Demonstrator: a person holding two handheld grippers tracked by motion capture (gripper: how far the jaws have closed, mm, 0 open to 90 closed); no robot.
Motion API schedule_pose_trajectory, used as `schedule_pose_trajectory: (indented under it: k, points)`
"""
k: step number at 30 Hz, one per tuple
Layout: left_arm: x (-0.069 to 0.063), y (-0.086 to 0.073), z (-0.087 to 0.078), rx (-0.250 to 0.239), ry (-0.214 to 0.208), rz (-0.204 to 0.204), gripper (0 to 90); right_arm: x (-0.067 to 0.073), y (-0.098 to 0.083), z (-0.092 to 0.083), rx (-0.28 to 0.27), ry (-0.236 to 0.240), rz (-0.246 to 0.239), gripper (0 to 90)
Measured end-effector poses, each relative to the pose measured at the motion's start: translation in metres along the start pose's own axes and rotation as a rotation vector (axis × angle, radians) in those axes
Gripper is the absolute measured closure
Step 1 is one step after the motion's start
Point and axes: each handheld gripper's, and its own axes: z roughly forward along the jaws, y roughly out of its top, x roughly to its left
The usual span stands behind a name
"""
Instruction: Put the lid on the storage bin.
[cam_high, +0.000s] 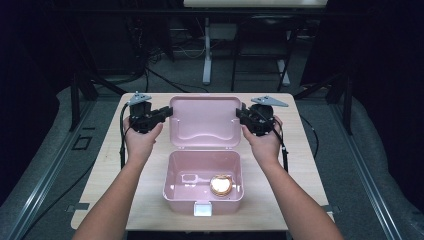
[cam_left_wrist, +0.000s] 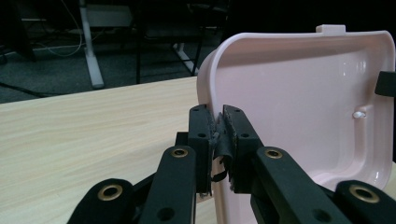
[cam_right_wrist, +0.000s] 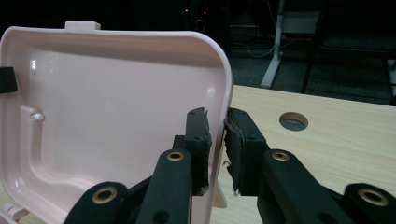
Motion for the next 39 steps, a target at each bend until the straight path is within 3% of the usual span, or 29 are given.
schedule_pose_trajectory:
  k: [10, 17, 39]
  points:
    - [-0.005, 0.003, -0.011, -0.021, -0.004, 0.024, 83.3, 0.002, 0.003, -0.008, -0.013, -0.005, -0.016, 84.4]
    - [-0.006, 0.002, -0.018, -0.043, -0.030, 0.011, 82.8, 0.005, 0.004, -0.014, -0.028, -0.002, -0.036, 84.4]
    - [-0.013, -0.001, -0.038, -0.068, -0.055, 0.039, 81.6, 0.014, 0.002, -0.037, -0.056, 0.032, -0.064, 82.7]
